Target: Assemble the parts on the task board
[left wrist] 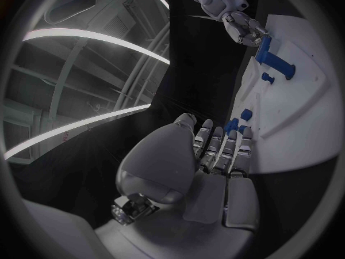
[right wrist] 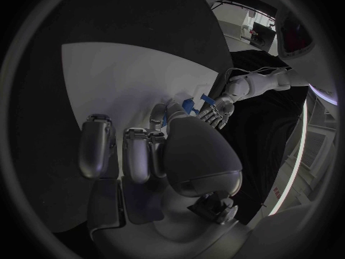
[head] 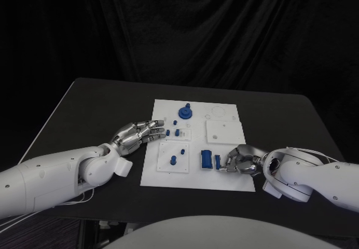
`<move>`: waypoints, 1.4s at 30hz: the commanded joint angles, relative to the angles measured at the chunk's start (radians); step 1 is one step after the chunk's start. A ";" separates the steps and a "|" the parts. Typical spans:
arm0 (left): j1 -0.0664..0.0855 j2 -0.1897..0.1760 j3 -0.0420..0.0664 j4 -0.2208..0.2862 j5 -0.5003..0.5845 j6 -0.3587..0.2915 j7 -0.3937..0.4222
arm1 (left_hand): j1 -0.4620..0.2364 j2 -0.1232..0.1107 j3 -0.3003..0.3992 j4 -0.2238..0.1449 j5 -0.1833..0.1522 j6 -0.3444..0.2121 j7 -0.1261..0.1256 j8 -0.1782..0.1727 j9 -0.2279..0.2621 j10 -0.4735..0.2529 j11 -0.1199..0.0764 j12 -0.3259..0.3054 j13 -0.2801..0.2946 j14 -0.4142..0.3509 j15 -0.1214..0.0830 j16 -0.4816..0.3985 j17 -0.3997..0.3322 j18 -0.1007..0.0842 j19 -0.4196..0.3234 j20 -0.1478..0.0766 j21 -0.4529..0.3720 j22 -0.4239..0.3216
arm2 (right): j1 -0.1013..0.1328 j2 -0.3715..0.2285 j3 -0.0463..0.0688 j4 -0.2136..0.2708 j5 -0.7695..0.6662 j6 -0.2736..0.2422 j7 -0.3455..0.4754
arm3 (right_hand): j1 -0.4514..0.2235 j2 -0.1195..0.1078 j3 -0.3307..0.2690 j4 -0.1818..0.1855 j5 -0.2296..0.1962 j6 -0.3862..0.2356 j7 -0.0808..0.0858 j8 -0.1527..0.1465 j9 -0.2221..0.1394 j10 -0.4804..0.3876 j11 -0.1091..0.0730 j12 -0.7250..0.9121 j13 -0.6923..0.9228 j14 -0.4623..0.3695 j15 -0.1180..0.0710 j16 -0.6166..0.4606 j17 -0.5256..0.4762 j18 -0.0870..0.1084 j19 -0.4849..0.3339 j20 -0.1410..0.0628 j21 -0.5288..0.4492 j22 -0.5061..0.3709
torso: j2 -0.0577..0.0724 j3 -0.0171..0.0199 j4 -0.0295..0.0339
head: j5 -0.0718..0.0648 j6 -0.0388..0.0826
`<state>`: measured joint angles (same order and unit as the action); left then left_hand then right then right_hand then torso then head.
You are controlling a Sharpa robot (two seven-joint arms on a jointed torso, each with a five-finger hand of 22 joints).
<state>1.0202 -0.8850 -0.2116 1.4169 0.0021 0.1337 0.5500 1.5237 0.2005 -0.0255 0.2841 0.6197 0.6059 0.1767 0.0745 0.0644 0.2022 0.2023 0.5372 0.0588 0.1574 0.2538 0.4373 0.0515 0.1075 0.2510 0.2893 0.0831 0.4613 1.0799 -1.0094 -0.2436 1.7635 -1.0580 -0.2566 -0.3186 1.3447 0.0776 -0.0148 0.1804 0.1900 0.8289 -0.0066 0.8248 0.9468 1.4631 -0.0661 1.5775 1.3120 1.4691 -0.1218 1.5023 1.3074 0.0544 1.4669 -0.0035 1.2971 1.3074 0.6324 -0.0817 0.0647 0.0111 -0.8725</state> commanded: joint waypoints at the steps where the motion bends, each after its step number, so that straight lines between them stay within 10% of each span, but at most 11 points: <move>1: -0.002 -0.001 0.001 0.003 0.004 0.008 0.010 | 0.000 0.005 0.007 0.001 0.002 0.002 0.027 0.007 0.001 0.000 0.006 0.004 0.001 -0.004 -0.001 0.005 0.001 -0.013 0.006 0.003 -0.001 -0.001 | -0.004 -0.005 -0.004 0.001 -0.005 0.023 -0.014 | 0.026 0.003 0.001 -0.008 0.005 -0.008 0.000 -0.007 -0.002 0.108 -0.005 -0.007 0.259 0.074 -0.003 -0.003 0.120 0.007 0.002 -0.007 -0.003 0.181 | 0.000 0.0001 0.0001 | -0.001 0.000; 16: -0.001 -0.025 0.001 0.027 0.004 -0.043 0.035 | 0.006 -0.014 0.024 -0.006 0.024 0.028 0.030 0.016 0.005 0.018 0.013 0.029 0.004 0.009 0.000 0.032 0.005 -0.010 0.016 0.003 0.003 0.006 | 0.008 -0.045 -0.003 0.037 0.021 -0.174 0.214 | -0.036 -0.023 -0.034 0.049 -0.129 -0.005 0.008 -0.003 0.001 0.108 0.003 -0.007 0.259 0.062 0.004 -0.031 0.071 0.016 -0.015 -0.001 -0.044 0.170 | 0.000 0.0003 -0.0005 | 0.001 0.000; 20: -0.001 -0.042 0.001 0.048 0.004 -0.079 0.057 | 0.006 -0.021 0.028 -0.006 0.031 0.036 0.030 0.019 0.006 0.026 0.012 0.037 0.005 0.017 0.003 0.044 0.006 -0.010 0.022 0.003 0.005 0.011 | 0.037 -0.041 -0.003 0.032 0.103 -0.263 0.344 | -0.072 -0.015 -0.061 0.107 -0.142 -0.056 0.030 -0.021 -0.005 0.072 0.025 -0.022 0.220 -0.012 0.025 -0.166 -0.141 0.054 -0.109 0.016 -0.255 0.106 | -0.003 0.0021 -0.0001 | 0.003 0.000; 27: 0.011 -0.068 0.001 0.083 0.005 -0.127 0.089 | 0.010 -0.038 0.036 -0.009 0.044 0.063 0.031 0.027 0.009 0.045 0.019 0.055 0.006 0.027 0.000 0.057 0.006 -0.010 0.020 0.003 0.005 0.001 | 0.068 -0.015 -0.003 -0.012 0.279 -0.334 0.560 | -0.073 0.007 -0.075 0.109 -0.140 -0.074 0.039 -0.008 -0.005 -0.011 0.034 -0.067 0.130 -0.066 0.036 -0.270 -0.273 0.073 -0.167 0.030 -0.388 0.060 | -0.020 0.0089 -0.0006 | 0.002 0.000; 30: 0.024 -0.072 0.001 0.092 0.005 -0.143 0.107 | 0.014 -0.045 0.043 -0.011 0.052 0.070 0.033 0.030 0.009 0.049 0.021 0.056 0.006 0.022 -0.006 0.051 0.005 -0.006 0.001 0.000 -0.004 -0.021 | 0.073 -0.003 -0.004 -0.043 0.398 -0.307 0.654 | -0.033 0.037 -0.068 0.111 -0.133 -0.099 0.061 -0.017 -0.031 -0.216 0.060 -0.194 -0.073 -0.212 0.068 -0.503 -0.541 0.117 -0.319 0.057 -0.721 -0.063 | -0.035 0.0144 -0.0010 | 0.003 0.000; 32: 0.034 -0.072 0.001 0.098 0.005 -0.154 0.120 | 0.015 -0.049 0.049 -0.010 0.054 0.076 0.033 0.032 0.009 0.052 0.021 0.056 0.005 0.015 -0.017 0.043 0.004 0.003 -0.017 -0.004 -0.012 -0.039 | 0.075 0.006 -0.004 -0.067 0.479 -0.280 0.708 | -0.016 0.052 -0.069 0.111 -0.118 -0.129 0.095 -0.058 -0.089 -0.539 0.099 -0.410 -0.361 -0.358 0.111 -0.685 -0.690 0.119 -0.410 0.097 -0.882 -0.144 | -0.045 0.0181 -0.0020 | 0.005 0.000; 35: 0.044 -0.068 0.001 0.099 0.005 -0.176 0.134 | 0.016 -0.057 0.060 -0.006 0.056 0.086 0.030 0.035 0.009 0.058 0.013 0.055 0.005 -0.019 -0.041 0.003 -0.001 0.019 -0.065 -0.017 -0.032 -0.086 | 0.076 0.016 -0.004 -0.095 0.559 -0.265 0.768 | -0.002 0.063 -0.068 0.110 -0.076 -0.160 0.142 -0.101 -0.165 -0.779 0.158 -0.603 -0.533 -0.521 0.178 -0.817 -0.745 0.104 -0.518 0.151 -1.021 -0.232 | -0.065 0.0254 -0.0068 | 0.012 0.000; 39: 0.050 -0.057 0.001 0.092 0.005 -0.238 0.154 | 0.010 -0.069 0.065 0.001 0.057 0.093 0.029 0.037 0.008 0.061 0.003 0.051 0.005 -0.055 -0.054 -0.035 -0.004 0.021 -0.140 -0.030 -0.050 -0.173 | 0.077 0.028 -0.004 -0.124 0.630 -0.234 0.846 | -0.023 0.061 -0.103 0.112 0.120 -0.160 0.177 -0.182 -0.301 -0.810 0.203 -0.776 -0.707 -0.580 0.229 -0.987 -0.872 0.114 -0.559 0.204 -1.152 -0.362 | -0.096 0.0333 -0.0196 | 0.025 0.000; 42: 0.052 -0.048 0.001 0.087 0.005 -0.264 0.166 | -0.018 -0.075 0.056 0.005 0.048 0.015 0.014 0.013 -0.004 0.027 -0.025 0.002 0.000 -0.087 -0.078 -0.085 -0.009 0.034 -0.162 -0.040 -0.050 -0.195 | 0.076 0.036 -0.004 -0.143 0.690 -0.185 0.888 | -0.071 0.085 -0.150 0.109 0.138 -0.203 0.171 -0.304 -0.426 -0.888 0.279 -0.919 -0.838 -0.682 0.296 -1.123 -0.978 0.099 -0.637 0.253 -1.234 -0.464 | -0.116 0.0378 -0.0258 | 0.031 0.000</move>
<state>1.0683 -0.9380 -0.2119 1.5054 0.0022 -0.0586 0.6543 1.5173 0.1229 0.0350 0.2843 0.6739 0.6407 0.1823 0.0942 0.0638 0.2380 0.1844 0.5524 0.0610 0.0795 0.1795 0.3628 0.0433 0.1258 0.0969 0.2499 0.0367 0.2706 1.1547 -0.9767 -0.2483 1.6293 -0.5041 -0.5045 0.4460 1.2891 0.1601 -0.1530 0.2871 0.3222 0.6398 0.1700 0.5527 0.5520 0.5955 0.1903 0.6943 0.5071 0.8150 0.1556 0.4123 0.3550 0.1567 0.8535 0.2409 0.0764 0.8688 0.5445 -0.0510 0.0485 0.0374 -0.8725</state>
